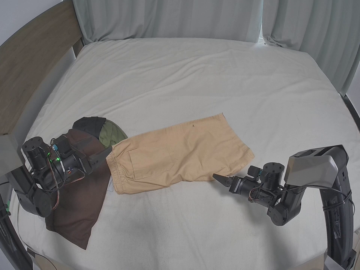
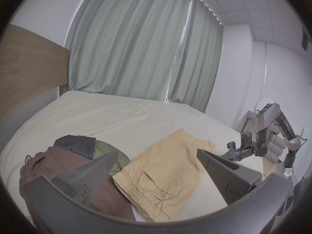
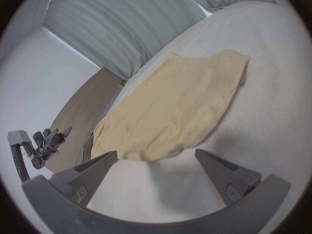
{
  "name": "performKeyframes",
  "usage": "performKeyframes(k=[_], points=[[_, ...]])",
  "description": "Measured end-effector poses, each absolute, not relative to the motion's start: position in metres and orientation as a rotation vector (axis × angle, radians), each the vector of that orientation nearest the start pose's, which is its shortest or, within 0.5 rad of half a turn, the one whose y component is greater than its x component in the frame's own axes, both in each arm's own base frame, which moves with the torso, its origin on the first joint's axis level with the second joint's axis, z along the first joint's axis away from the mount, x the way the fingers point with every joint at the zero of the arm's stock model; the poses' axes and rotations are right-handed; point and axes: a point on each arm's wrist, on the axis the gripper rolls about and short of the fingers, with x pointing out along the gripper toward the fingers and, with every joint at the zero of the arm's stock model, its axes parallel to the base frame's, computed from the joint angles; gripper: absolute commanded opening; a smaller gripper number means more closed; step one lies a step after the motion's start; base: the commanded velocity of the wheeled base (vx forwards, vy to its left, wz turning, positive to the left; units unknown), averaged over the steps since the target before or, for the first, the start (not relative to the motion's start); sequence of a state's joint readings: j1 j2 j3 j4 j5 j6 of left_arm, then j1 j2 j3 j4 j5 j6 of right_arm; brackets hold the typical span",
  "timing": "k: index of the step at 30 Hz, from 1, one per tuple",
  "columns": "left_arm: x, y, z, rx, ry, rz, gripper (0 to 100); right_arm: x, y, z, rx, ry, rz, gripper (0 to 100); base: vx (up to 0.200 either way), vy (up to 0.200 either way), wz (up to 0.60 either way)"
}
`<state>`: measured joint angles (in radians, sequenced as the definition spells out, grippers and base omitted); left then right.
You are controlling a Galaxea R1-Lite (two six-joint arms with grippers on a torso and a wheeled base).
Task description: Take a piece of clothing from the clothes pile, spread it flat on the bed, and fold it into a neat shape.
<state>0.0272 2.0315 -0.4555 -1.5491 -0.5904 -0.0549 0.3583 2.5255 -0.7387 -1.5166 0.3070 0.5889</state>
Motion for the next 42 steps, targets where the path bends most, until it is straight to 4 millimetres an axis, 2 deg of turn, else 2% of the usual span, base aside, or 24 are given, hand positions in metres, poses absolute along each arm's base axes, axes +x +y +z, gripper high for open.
performKeyframes(k=[7, 30, 31, 42], points=[[0.307, -0.004, 0.091, -0.061, 0.04, -0.562, 100, 0.359, 0.151, -0.039, 0.667, 0.444, 0.543, 100, 0.0, 0.0, 0.0], [0.307, -0.005, 0.091, -0.062, 0.042, -0.568, 100, 0.377, 0.169, -0.049, 0.712, 0.391, 0.554, 100, 0.0, 0.0, 0.0], [0.307, -0.005, 0.091, -0.062, 0.041, -0.569, 100, 0.378, 0.169, -0.05, 0.711, 0.391, 0.554, 0, 0.0, 0.0, 0.0], [0.307, -0.006, 0.091, -0.062, 0.042, -0.571, 100, 0.378, 0.169, -0.055, 0.71, 0.406, 0.541, 0, 0.0, 0.0, 0.0]])
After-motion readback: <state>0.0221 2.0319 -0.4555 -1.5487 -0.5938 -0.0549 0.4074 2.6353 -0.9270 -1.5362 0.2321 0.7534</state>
